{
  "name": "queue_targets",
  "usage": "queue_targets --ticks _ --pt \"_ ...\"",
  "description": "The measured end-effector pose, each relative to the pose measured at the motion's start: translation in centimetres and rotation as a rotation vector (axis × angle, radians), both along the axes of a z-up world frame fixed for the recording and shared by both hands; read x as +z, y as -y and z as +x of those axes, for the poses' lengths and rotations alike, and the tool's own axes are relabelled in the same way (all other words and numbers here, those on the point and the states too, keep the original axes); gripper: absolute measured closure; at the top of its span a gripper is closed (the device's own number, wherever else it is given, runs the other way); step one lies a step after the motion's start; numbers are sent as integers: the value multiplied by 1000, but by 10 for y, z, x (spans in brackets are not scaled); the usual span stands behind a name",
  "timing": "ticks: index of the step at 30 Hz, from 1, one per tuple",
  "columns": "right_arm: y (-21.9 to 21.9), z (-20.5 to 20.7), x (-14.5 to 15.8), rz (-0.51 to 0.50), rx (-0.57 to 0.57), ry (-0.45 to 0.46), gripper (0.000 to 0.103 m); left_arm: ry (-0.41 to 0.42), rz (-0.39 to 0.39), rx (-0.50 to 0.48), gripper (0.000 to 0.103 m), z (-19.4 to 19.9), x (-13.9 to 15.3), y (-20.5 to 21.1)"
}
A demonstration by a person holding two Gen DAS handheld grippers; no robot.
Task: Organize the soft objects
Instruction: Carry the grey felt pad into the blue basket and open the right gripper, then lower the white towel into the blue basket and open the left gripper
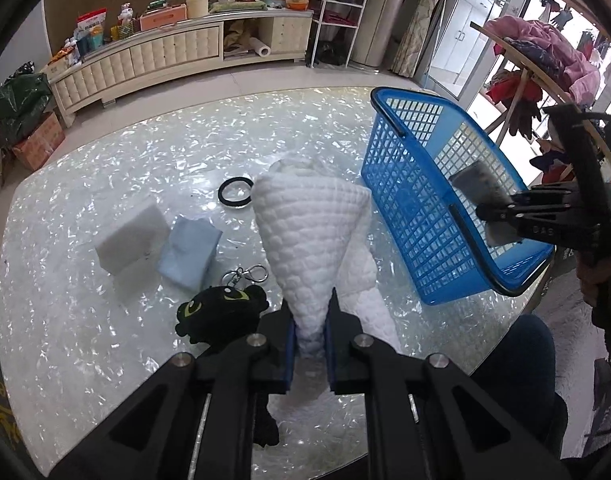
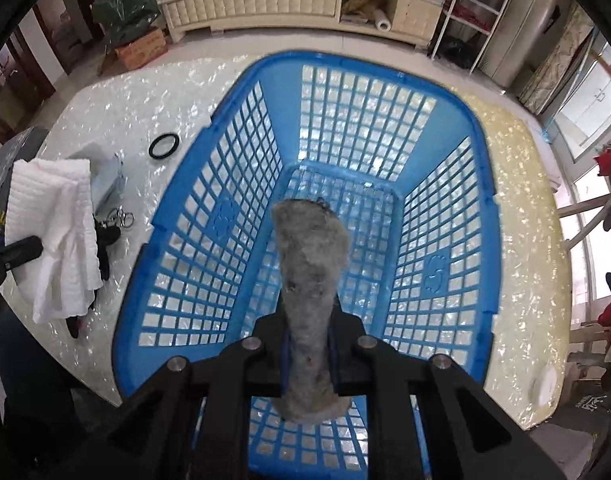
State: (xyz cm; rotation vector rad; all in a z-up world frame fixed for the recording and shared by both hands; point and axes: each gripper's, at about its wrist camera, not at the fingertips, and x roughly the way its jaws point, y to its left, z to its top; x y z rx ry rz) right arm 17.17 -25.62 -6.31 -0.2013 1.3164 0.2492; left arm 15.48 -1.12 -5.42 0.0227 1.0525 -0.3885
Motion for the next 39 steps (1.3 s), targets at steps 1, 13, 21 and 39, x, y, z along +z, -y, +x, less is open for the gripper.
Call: queue_targets --ticks 1,13,21,39 --pt "0 1 -3 -1 1 -10 89 0 -2 -3 93 0 0 1" --pt "2 4 -21 -36 28 -74 51 -9 -15 -18 93 2 -3 8" --pt "3 -5 -3 -36 15 -12 0 4 8 -25 93 6 2 16" --pt "56 -55 71 38 -84 166 0 103 9 -183 93 4 55 89"
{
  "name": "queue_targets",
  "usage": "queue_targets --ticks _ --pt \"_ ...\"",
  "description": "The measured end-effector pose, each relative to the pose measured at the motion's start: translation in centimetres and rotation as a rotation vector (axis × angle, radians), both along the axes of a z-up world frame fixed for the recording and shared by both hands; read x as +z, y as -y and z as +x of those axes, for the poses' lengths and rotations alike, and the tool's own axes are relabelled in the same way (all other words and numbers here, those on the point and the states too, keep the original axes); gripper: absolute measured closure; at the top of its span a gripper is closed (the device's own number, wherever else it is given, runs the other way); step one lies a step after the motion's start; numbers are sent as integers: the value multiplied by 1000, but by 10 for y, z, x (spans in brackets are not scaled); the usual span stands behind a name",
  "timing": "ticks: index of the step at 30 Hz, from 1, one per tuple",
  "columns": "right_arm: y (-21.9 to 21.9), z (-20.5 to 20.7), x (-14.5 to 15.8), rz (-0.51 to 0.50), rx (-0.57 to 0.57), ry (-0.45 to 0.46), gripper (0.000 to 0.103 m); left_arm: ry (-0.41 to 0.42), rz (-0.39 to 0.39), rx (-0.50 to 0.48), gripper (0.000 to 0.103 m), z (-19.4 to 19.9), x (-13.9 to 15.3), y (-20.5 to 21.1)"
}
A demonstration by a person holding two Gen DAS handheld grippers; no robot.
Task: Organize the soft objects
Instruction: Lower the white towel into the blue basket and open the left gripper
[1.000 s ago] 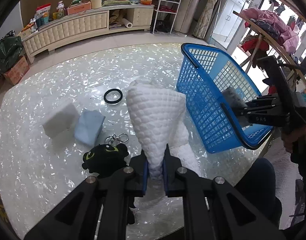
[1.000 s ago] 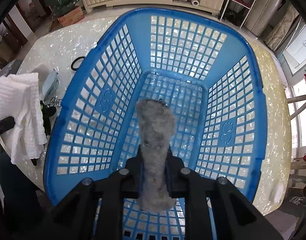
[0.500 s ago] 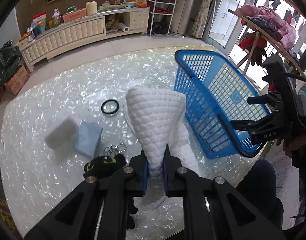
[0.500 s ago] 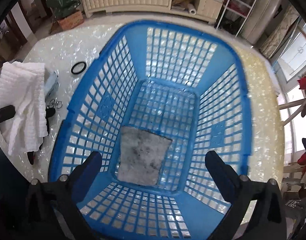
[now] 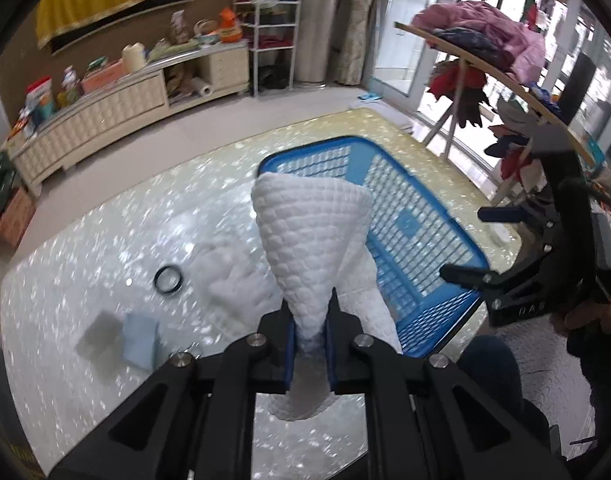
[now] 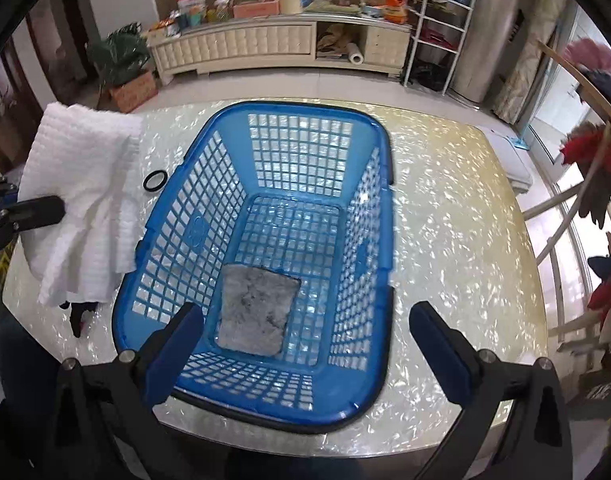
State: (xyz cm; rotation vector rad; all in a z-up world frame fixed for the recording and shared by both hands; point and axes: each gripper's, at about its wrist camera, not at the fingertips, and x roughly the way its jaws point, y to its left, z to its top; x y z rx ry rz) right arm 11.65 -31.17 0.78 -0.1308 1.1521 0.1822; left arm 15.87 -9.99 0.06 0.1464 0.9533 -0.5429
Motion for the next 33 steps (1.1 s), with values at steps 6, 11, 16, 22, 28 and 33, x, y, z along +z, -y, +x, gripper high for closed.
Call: queue_targets --ticks 6,11,16,22,28,33 --pt "8 -3 -6 22 -31 2 0 28 14 -57 93 14 6 31" --pt "8 3 -18 15 -44 -2 0 36 31 -100 93 28 0 56" --pt "11 -3 -18 46 -85 -1 0 2 27 -135 93 48 -12 73" --pt "17 -2 -23 51 -112 -9 0 -58 32 -174 93 70 -27 99" --pt "22 1 -29 56 -124 -23 0 -120 71 -217 93 87 -53 121" --pt "23 6 -35 63 -120 -37 0 -162 154 -200 92 104 -75 132"
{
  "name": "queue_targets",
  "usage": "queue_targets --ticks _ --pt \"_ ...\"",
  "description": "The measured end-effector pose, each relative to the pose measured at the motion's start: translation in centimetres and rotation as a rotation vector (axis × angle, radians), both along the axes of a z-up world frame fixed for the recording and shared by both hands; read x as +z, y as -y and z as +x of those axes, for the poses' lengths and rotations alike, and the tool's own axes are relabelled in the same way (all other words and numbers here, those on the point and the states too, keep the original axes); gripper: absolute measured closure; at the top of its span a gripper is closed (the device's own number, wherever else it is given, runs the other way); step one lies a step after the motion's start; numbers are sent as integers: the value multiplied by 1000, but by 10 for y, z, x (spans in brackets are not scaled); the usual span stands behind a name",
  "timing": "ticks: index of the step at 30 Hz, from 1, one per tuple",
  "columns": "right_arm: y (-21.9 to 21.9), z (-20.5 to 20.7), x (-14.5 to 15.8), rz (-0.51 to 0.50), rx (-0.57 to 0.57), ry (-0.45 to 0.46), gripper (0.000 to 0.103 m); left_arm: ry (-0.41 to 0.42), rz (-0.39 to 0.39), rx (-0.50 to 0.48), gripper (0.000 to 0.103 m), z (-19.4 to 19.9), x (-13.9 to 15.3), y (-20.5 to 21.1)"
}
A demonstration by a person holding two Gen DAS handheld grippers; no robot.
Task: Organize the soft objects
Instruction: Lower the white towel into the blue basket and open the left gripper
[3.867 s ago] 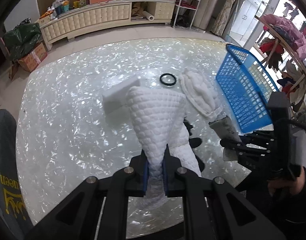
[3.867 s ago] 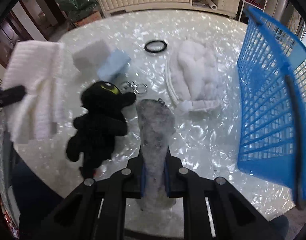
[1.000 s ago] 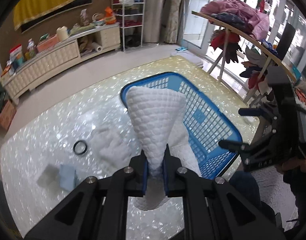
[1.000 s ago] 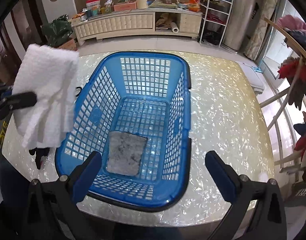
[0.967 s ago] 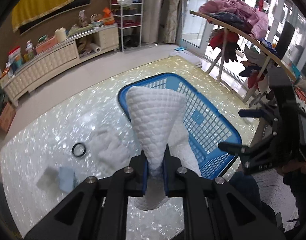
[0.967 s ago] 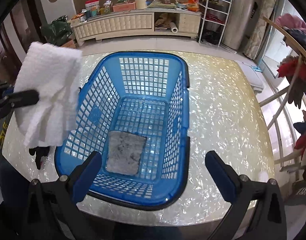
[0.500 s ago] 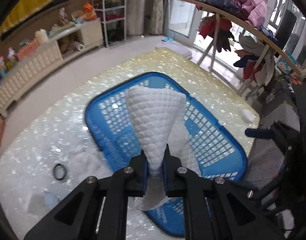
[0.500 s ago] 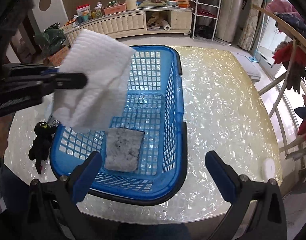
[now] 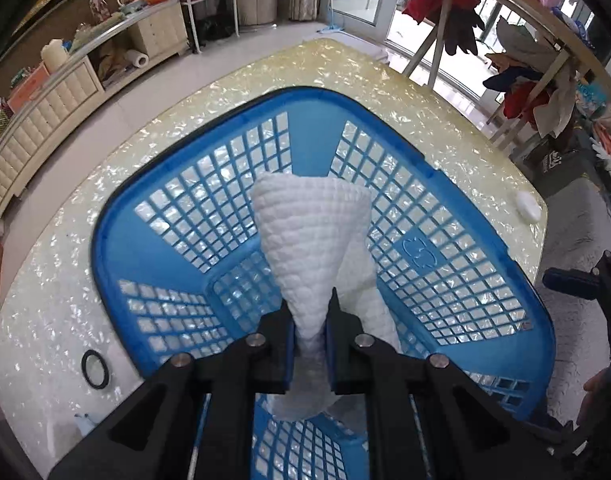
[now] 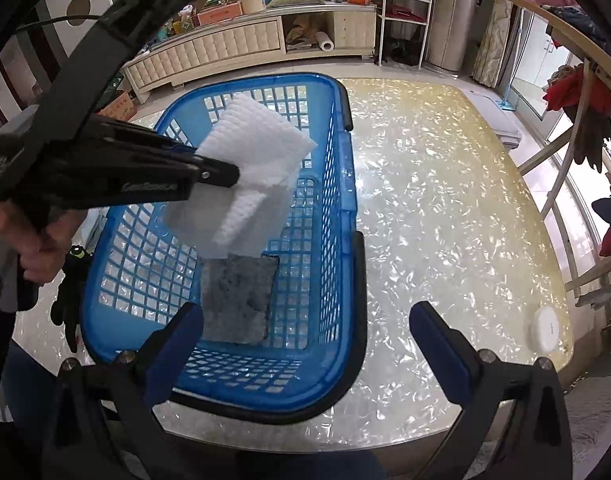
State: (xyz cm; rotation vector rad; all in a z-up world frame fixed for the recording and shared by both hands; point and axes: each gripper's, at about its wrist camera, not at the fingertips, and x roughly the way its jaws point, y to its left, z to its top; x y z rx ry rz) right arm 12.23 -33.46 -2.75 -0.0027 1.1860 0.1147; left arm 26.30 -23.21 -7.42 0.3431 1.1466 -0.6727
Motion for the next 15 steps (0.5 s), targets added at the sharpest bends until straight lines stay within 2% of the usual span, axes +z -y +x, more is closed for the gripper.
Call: queue_targets --ticks 5,9,12,14,15 --pt "0 5 -7 10 -5 -18 0 -33 31 2 89 12 -13 5" --pt "2 7 -11 23 -9 -24 0 -45 117 -7 87 16 -27 9" --pt "4 7 -14 31 -17 -30 0 -60 127 -13 71 16 -33 13" --pt "4 7 -16 30 -13 -33 0 -62 105 -12 47 19 -29 13" --pt "3 7 -16 31 -12 -34 0 -59 100 -17 41 19 -28 14"
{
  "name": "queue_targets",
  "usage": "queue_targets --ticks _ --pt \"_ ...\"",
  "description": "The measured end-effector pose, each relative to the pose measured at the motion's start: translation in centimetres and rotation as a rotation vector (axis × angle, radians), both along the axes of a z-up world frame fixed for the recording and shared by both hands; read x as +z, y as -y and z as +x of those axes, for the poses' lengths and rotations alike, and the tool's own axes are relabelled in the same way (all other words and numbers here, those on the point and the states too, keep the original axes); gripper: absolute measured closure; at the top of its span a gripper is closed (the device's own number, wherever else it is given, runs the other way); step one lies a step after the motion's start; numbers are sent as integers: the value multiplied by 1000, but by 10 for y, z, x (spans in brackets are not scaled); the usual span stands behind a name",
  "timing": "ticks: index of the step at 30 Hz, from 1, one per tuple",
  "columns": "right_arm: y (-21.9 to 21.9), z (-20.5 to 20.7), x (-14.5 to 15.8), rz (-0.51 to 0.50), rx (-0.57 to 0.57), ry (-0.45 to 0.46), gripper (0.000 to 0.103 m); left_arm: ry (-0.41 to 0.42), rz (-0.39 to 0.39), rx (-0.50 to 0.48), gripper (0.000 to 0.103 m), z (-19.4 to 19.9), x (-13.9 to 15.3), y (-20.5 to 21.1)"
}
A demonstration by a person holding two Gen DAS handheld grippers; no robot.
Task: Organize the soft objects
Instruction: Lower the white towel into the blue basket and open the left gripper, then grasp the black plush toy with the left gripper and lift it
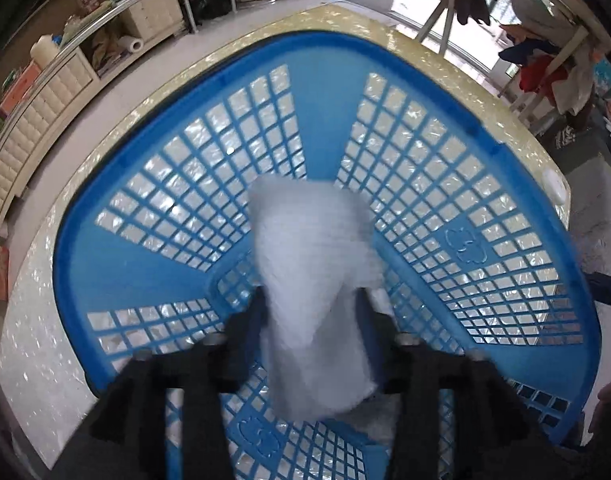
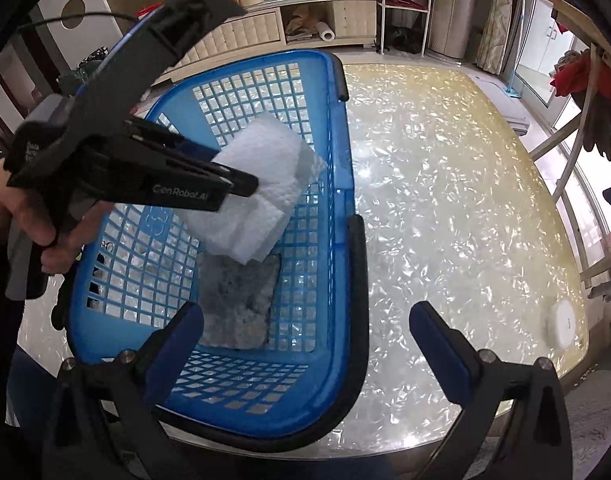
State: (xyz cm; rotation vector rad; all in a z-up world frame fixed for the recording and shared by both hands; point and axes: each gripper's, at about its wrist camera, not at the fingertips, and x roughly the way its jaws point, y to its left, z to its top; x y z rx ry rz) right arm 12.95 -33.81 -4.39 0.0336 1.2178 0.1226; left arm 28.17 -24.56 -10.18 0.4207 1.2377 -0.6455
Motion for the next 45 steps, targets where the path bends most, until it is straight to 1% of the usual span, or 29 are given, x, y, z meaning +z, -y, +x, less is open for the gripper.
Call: queue_targets --ticks 2,4,6,8,10,13,17,22,24,28,30,32,41,43,45 --pt "0 0 -1 4 -1 2 0 10 -1 -24 24 -4 3 4" --pt "1 -1 0 9 -4 5 0 23 -7 -42 20 -10 8 14" --pt "2 -2 2 9 -9 12 0 33 -12 -31 20 -13 12 16" --pt "3 -4 5 14 -8 22 0 40 -27 6 20 -10 16 9" --pt "2 -6 7 11 -11 28 0 37 -66 39 20 -9 24 2" --pt "2 -7 10 13 -18 32 0 42 -124 74 20 -3 43 -10" --pt "-7 -10 20 10 -14 50 0 81 -159 105 20 -16 68 -32" --pt "-25 -14 29 18 4 73 0 150 -120 132 20 -41 86 -62" --pt "-30 -15 31 20 10 78 0 156 -120 143 20 -51 92 -78" --pt "-44 -17 38 35 31 100 0 173 -121 198 20 -76 103 -119" --pt "-53 -17 41 41 45 110 0 194 -112 226 20 -83 105 -136" --pt "-62 -17 44 44 66 117 0 215 -94 265 19 -92 104 -154" --pt "-105 -20 50 61 155 124 0 201 -9 403 18 -109 88 -232" --pt "-116 -20 50 62 179 119 0 195 -2 428 18 -115 84 -251" --pt "-128 -19 49 64 198 116 0 180 -11 442 18 -119 80 -260"
